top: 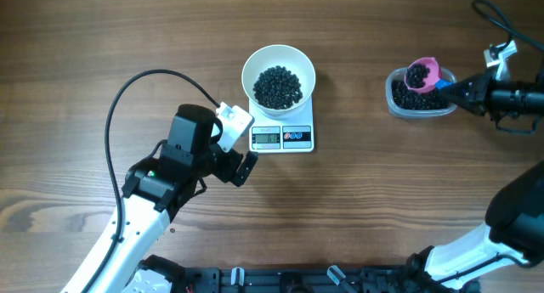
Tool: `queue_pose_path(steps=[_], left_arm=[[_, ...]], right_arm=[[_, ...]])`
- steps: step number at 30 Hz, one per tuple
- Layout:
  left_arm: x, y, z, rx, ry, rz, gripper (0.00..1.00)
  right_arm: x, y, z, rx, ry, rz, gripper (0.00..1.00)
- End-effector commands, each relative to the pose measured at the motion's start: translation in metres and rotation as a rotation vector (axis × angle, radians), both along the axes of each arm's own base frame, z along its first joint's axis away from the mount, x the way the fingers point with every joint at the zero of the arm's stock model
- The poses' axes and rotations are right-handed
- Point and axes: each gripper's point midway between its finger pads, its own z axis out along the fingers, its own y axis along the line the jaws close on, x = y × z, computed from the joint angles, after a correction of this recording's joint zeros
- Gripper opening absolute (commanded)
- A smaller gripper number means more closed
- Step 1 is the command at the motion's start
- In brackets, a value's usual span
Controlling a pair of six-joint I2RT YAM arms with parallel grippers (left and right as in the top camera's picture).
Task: Scoop item into bowl and weigh 150g on scale
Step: 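Lift the filled scoop and carry it left over the white bowl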
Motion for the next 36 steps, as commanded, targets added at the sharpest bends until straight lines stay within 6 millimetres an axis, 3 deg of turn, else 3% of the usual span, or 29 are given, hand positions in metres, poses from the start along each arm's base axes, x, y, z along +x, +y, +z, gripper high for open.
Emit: queue_pose_path(steps=[1,9,24,30,36], left_arm=[[0.000,0.001,-0.003,0.004,0.005,-0.006,1.00],[0.000,0.001,-0.003,0.004,0.005,-0.006,1.00],[0.000,0.001,-0.003,0.004,0.005,-0.005,1.00],[0.000,0.001,-0.003,0.004,0.005,-0.006,1.00],[0.000,0.001,-0.003,0.004,0.006,-0.005,1.00]], right_arm=[[0.000,0.011,0.039,0.032,-0.132,0.012,0.04],[0.001,0.046,0.056,0.069,-0.166,0.084,0.04],[0.024,0.185,0.066,0.099,-0.219,0.345,0.04],[0.021,0.231,0.050,-0.032,-0.210,0.419,0.04],[0.016,0.250,0.029,-0.207,-0.191,0.441,0.04]])
